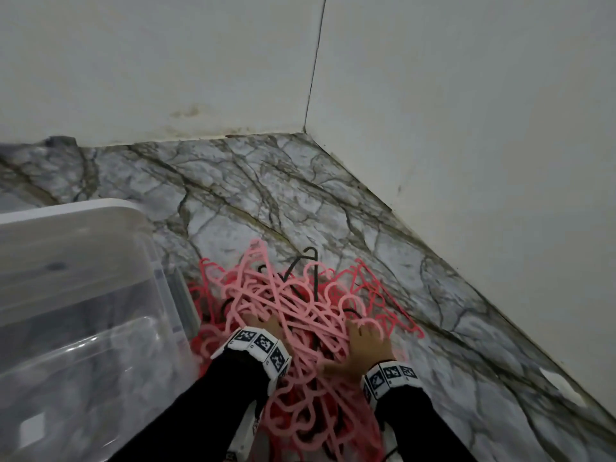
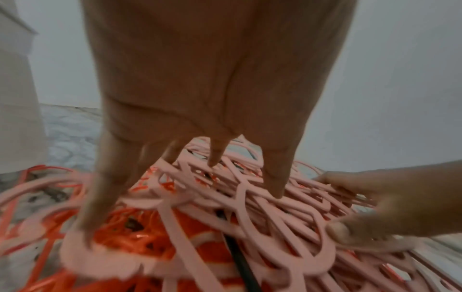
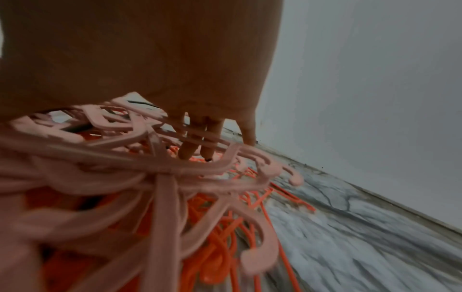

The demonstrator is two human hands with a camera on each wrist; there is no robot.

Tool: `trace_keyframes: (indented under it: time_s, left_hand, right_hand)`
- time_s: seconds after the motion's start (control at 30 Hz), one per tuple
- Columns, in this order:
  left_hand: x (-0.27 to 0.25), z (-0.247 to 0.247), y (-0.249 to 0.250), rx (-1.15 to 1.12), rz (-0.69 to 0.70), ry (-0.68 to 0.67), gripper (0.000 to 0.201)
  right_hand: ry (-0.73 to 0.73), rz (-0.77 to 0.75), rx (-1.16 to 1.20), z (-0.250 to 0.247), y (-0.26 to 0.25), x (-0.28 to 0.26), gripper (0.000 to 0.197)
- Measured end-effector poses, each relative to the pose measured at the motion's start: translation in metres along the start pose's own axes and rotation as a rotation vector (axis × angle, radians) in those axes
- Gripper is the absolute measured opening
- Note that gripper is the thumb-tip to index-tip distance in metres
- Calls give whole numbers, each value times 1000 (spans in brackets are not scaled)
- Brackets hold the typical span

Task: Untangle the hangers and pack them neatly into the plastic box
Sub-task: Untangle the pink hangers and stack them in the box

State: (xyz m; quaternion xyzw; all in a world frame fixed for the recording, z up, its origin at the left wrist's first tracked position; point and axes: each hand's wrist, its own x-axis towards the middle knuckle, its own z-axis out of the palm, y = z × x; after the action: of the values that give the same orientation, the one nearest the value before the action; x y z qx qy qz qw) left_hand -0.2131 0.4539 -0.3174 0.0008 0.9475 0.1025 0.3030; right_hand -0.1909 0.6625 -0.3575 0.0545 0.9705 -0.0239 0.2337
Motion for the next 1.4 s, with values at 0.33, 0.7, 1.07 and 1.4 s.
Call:
trace_keyframes:
  time_s: [0.33, 0.7, 1.07, 1.4]
  left_hand:
    - [-2, 8, -3, -278, 39, 427, 56]
    - [1, 10, -10, -604, -380, 114, 126]
    - [10, 24, -21, -856, -253, 17, 77]
    - [13, 34, -21, -941, -262, 63, 125]
  right_hand:
    - [45, 31, 136, 11, 17, 6, 137]
    - [-8, 135, 249, 15, 2, 10, 161]
    - [-43, 174, 251, -8, 6, 10, 158]
    - [-142, 166, 484, -6, 14, 6, 91]
